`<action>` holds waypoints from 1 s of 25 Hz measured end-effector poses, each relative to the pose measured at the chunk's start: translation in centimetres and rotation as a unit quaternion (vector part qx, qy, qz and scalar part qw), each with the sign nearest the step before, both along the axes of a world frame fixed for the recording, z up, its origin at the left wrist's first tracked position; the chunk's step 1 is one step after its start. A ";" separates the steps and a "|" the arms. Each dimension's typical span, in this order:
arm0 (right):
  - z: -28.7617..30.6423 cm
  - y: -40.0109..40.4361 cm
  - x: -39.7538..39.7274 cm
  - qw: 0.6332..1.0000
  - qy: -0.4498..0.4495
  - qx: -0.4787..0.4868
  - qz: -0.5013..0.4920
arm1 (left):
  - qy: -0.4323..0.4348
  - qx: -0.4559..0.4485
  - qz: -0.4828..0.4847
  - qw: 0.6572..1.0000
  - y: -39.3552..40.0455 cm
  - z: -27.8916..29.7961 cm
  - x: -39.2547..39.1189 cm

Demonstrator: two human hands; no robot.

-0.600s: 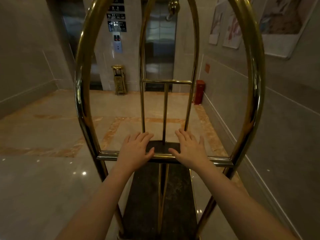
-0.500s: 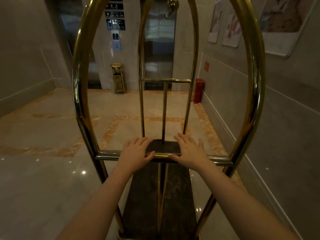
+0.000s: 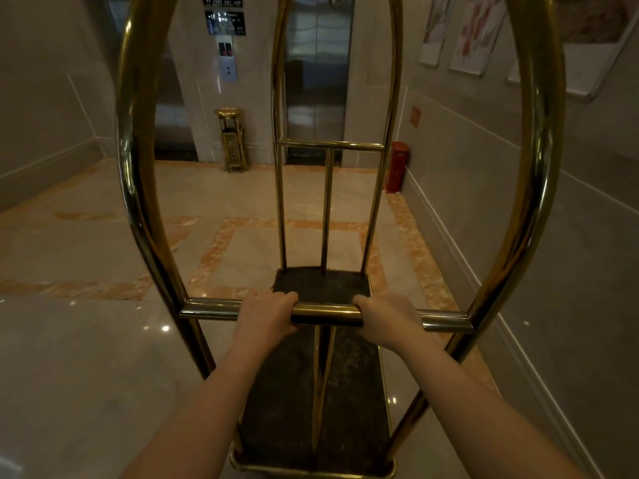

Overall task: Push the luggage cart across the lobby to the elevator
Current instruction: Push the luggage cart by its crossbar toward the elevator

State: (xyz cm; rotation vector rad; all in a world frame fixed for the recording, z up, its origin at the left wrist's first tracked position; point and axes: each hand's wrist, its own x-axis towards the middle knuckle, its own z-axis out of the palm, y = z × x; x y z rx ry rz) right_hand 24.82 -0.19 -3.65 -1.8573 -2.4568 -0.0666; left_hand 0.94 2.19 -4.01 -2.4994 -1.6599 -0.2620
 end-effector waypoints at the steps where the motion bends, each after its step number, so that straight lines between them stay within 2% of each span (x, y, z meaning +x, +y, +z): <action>1: 0.0 0.1 0.1 1.000 -0.003 0.003 0.004 | -0.007 0.004 -0.001 1.000 0.1 -0.2 0.0; 13: 1.2 3.9 0.3 1.000 -0.025 0.014 -0.013 | 0.006 0.022 0.006 1.000 4.1 -0.3 1.2; 25: 0.2 11.4 0.9 0.998 -0.009 0.030 -0.050 | 0.014 0.021 -0.008 1.000 11.0 0.0 2.0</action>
